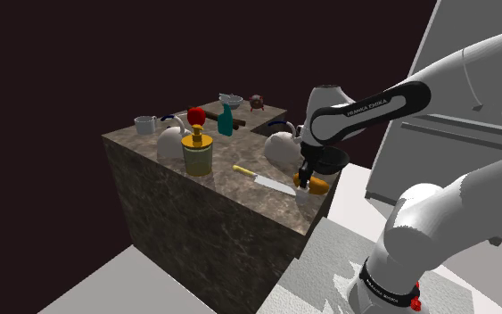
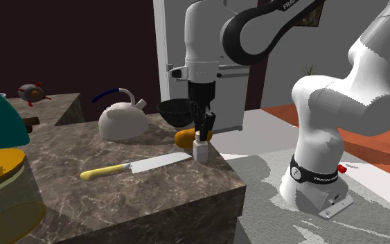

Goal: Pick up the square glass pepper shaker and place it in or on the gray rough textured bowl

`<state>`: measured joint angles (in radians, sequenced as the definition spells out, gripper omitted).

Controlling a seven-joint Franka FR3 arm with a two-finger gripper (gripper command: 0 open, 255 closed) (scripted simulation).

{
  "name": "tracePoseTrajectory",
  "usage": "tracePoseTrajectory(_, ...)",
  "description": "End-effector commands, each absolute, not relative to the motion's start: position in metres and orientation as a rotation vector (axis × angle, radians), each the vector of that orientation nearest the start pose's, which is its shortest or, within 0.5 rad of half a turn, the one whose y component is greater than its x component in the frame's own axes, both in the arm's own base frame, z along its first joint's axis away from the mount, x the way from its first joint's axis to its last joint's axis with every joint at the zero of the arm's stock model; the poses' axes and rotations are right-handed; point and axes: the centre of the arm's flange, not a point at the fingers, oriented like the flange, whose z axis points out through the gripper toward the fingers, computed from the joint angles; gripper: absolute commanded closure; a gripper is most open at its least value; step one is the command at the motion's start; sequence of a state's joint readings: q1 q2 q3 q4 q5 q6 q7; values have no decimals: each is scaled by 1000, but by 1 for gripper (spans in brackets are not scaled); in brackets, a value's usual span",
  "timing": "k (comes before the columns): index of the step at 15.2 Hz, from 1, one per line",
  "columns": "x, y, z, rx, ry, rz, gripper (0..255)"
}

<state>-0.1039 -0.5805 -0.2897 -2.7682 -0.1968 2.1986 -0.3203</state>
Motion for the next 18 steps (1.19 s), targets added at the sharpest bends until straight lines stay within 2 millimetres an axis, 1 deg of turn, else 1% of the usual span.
tracePoseTrajectory(1,322,-131,374,-3140,-139,0,255)
tracePoseTrajectory(5,322,-131,374,-3140,-139,0,255)
tracePoseTrajectory(18,322,-131,442,-3140,-139,0,255)
